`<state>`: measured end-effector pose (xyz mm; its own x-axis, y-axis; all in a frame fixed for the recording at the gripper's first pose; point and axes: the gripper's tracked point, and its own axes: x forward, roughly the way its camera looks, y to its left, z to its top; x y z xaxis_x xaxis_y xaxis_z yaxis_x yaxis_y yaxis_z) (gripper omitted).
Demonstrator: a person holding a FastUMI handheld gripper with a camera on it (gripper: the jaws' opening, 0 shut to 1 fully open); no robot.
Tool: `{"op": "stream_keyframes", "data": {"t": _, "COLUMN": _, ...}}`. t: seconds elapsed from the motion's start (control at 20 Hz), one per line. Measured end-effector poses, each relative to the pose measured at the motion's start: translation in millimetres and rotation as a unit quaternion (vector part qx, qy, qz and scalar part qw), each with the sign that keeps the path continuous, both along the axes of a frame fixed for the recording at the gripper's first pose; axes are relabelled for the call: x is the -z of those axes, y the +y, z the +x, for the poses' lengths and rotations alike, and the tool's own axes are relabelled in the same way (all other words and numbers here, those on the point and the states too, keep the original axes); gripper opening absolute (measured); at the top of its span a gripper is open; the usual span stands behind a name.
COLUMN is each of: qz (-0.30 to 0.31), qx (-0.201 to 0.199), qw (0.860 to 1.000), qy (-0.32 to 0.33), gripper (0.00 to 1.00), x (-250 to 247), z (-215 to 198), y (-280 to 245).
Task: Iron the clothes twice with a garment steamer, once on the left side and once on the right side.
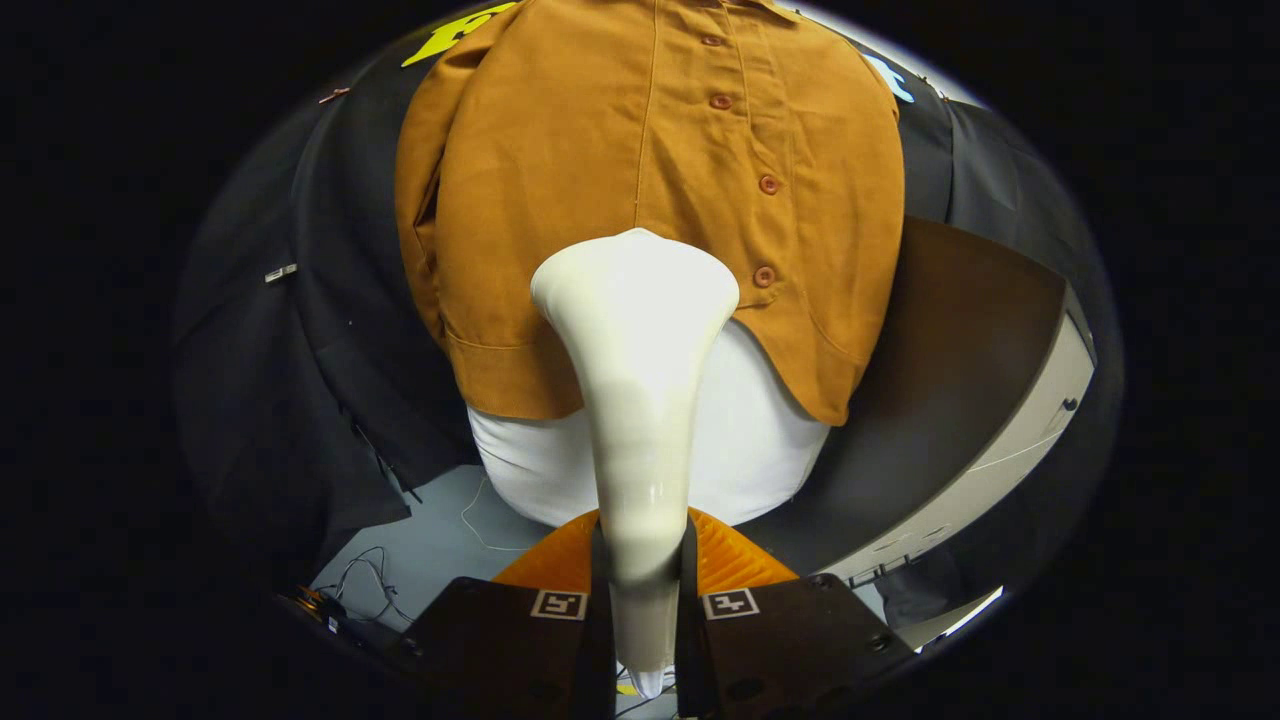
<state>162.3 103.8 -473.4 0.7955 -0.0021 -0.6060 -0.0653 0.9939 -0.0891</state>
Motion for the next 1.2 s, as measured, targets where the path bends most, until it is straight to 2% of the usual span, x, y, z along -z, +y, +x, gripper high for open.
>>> {"op": "stream_keyframes", "data": {"t": 0.45, "qz": 0.010, "qx": 0.004, "qw": 0.999, "qy": -0.038, "gripper": 0.27, "x": -89.1, "z": -29.8, "y": -39.2}}
{"op": "stream_keyframes", "data": {"t": 1.2, "qz": 0.032, "qx": -0.006, "qw": 0.992, "qy": -0.125, "gripper": 0.27, "x": -255.9, "z": -31.6, "y": -54.7}}
